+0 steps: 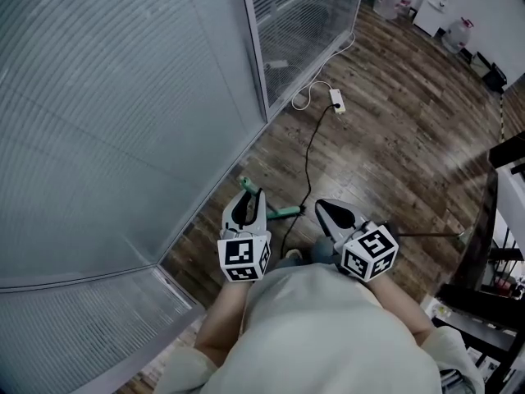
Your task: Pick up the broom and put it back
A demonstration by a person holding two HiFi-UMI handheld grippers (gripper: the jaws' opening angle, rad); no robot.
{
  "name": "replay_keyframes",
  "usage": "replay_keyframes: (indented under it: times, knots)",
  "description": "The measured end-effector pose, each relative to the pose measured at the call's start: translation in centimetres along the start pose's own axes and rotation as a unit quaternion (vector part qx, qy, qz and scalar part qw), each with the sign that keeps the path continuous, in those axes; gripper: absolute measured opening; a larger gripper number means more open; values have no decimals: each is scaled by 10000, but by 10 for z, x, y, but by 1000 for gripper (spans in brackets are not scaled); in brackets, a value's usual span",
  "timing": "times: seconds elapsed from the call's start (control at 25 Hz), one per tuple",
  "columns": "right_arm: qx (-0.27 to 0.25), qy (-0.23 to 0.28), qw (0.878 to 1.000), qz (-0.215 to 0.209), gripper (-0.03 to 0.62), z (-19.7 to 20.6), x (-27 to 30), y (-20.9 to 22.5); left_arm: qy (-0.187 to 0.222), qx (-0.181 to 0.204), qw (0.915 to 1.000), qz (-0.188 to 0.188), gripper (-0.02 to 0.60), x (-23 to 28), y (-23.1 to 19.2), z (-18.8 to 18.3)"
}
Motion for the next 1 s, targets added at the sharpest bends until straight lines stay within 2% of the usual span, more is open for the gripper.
replay_keyframes:
  times: [0.28,0.64,1.0]
  knots:
    - [-10,20,10000,16,6,-8,17,27,-1,-103,9998,-193,86,23,-13,3]
    - [-257,-121,9983,-512,6,-53,69,69,2,-187,9982,-571,84,65,-24,-1]
    - [-340,-192,9952,-899,6,-94,115,122,127,-508,9890,-1387,84,106,-43,-12]
Point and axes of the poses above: the fingertips, and each gripper's own axes: x forward along the fingers, y to its right, z out of its underside, the point moved 5 cm from there along -x, backward along the fingers, and after that the axes turned 4 degrees about z, right-handed, at the moved point
